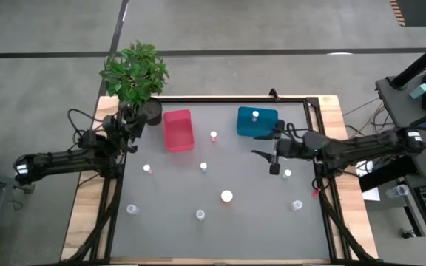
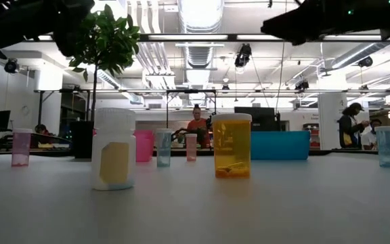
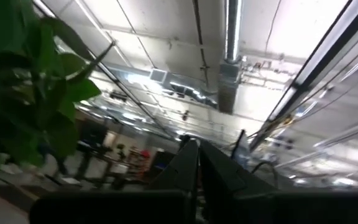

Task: Pick and place medicine bottles into bin by pill shape (circle, oval)
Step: Put the orange capsule bottle into the red bin

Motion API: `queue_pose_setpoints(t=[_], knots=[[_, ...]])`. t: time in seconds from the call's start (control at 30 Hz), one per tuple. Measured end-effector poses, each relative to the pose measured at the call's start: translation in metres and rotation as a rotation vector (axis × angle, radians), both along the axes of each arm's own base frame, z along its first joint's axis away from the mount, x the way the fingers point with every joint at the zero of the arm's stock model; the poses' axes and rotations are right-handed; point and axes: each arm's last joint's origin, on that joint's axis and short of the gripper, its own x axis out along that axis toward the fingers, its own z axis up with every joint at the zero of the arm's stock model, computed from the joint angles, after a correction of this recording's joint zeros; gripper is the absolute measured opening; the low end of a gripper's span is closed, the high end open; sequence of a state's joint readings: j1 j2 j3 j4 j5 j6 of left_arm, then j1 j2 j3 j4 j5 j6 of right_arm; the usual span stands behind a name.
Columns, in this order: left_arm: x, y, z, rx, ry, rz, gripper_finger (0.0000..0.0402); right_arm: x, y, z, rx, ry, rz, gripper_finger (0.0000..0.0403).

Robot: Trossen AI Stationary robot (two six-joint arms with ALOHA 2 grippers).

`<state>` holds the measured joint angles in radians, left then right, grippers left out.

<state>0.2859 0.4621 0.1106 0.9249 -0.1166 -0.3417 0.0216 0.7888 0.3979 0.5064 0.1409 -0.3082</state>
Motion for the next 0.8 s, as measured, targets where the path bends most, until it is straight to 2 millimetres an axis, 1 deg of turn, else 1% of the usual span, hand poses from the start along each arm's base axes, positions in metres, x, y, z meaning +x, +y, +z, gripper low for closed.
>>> queue_pose_setpoints(t=[0.17, 0.23, 0.37, 0.47, 0.6, 0.8], knots=[[0.007, 0.0, 0.01, -0.019, -0.005, -0.06, 0.0, -0.012, 0.001, 0.003, -0.082, -0.114, 0.043, 0.02], [0.012, 0.001, 0.013, -0.023, 0.01, -0.067, 0.0, -0.017, 0.002, 0.002, -0.107, -0.154, 0.059, 0.02], [0.024, 0.002, 0.026, -0.027, 0.024, -0.082, 0.0, -0.025, 0.002, 0.001, -0.118, -0.193, 0.083, 0.02], [0.036, 0.001, 0.037, -0.017, 0.037, -0.121, 0.0, -0.033, 0.002, 0.001, -0.115, -0.227, 0.085, 0.02], [0.056, -0.002, 0.047, -0.018, 0.073, -0.18, 0.0, -0.043, 0.002, 0.001, -0.092, -0.256, 0.088, 0.02], [0.085, -0.017, 0.061, 0.021, 0.102, -0.262, 0.0, -0.057, 0.002, 0.001, -0.08, -0.305, 0.088, 0.02]])
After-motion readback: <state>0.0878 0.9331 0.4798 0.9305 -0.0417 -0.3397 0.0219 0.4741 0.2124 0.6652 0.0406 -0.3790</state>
